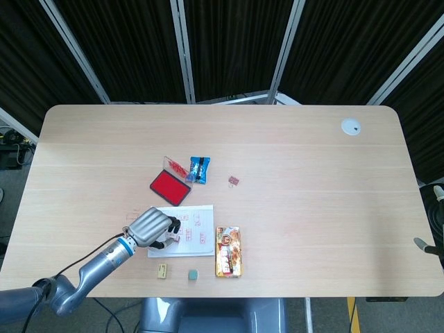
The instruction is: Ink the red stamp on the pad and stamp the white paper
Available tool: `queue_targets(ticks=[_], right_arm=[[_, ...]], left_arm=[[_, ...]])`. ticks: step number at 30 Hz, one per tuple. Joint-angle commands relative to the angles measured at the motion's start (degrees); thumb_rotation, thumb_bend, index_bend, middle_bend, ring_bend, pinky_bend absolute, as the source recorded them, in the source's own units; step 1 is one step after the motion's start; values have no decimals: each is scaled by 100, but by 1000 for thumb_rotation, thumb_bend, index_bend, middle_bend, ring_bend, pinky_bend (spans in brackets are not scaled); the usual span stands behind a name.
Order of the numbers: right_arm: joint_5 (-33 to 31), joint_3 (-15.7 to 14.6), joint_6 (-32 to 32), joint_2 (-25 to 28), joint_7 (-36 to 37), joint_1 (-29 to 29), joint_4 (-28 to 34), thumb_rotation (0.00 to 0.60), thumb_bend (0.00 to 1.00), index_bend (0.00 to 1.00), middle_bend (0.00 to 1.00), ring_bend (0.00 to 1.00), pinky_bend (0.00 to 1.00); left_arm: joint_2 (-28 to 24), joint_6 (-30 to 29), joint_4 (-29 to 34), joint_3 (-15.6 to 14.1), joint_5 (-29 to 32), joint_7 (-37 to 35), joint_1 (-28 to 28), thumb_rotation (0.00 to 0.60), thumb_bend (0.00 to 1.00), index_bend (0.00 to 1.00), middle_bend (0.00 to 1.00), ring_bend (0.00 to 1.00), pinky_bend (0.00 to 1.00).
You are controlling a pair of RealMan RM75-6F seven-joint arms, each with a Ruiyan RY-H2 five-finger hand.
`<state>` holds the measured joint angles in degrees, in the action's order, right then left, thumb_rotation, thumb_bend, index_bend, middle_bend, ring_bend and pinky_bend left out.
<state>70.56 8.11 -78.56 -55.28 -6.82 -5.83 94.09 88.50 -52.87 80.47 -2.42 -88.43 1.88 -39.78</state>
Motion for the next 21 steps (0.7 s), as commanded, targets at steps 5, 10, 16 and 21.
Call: queue_targets(ticks=[5,10,16,21], right_arm=[[-14,2,22,-1,14,-5,-20,600,0,0,0,0,0],[-15,3,23,0,20,-4,-27,600,0,0,0,0,0],[-22,3,31,-2,28,-4,-40,600,0,0,0,0,0],[-26,4,36,-1,39,-3,-47,600,0,0,0,0,0]], left_arm=[[178,25,-64,-2,-30,15,-30,600,439,589,542,797,844],[326,67,-173,-9,-12,124,-41,600,441,590,542,797,845],[430,100,-276,-54,-14,251,-34,600,447,591,544,797,845],[511,167,-415,-80,48,273,-17,600,446,594,544,797,844]])
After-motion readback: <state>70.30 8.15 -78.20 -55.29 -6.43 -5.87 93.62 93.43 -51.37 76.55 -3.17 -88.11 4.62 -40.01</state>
